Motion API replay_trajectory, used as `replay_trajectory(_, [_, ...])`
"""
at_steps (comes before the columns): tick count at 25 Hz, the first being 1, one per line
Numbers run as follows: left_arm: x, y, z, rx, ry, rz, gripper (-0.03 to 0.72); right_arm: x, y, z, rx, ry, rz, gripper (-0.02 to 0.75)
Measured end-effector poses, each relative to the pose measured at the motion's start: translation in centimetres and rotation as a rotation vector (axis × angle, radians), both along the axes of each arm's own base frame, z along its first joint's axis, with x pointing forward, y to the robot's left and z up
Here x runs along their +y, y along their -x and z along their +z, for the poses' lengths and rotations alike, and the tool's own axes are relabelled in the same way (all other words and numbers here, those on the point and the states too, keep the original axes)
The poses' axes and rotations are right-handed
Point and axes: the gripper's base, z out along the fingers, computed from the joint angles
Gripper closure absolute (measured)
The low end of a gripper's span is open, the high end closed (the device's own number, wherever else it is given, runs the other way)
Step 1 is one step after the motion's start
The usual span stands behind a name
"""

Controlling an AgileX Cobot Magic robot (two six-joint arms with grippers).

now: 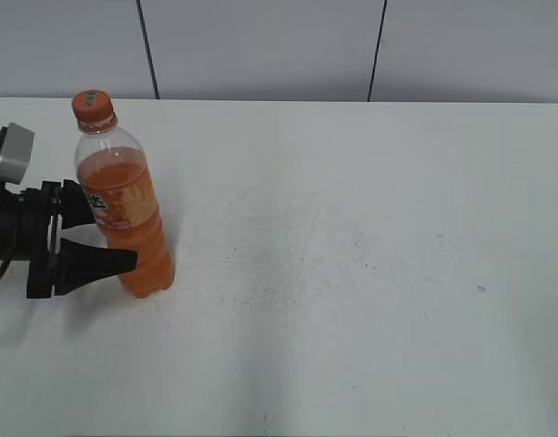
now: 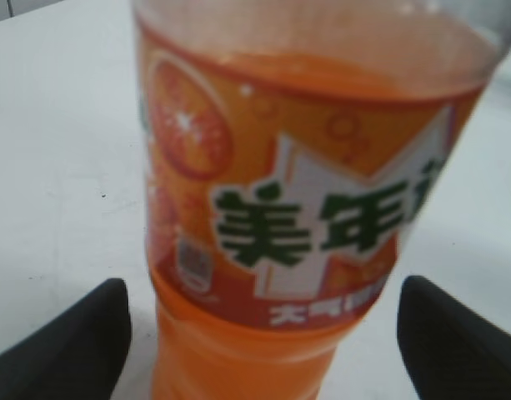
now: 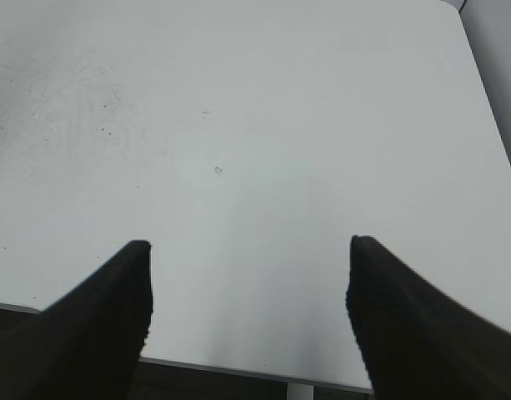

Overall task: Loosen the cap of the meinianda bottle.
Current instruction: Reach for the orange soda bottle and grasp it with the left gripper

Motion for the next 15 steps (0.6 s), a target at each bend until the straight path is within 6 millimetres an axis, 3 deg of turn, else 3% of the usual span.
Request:
replay_trajectory(5, [0.0,-1.3,-1.0,-0.006,-0.016,-0.045,0.099,0.0,0.0,0.0,0.000,0.000,0.000,0.190])
replay_trajectory(15, [-1.5,-2.0,-0.6,-0.047,-0.033,-0.124,0.102,0.0,0.0,0.0,0.000,0.000,0.000,0.190])
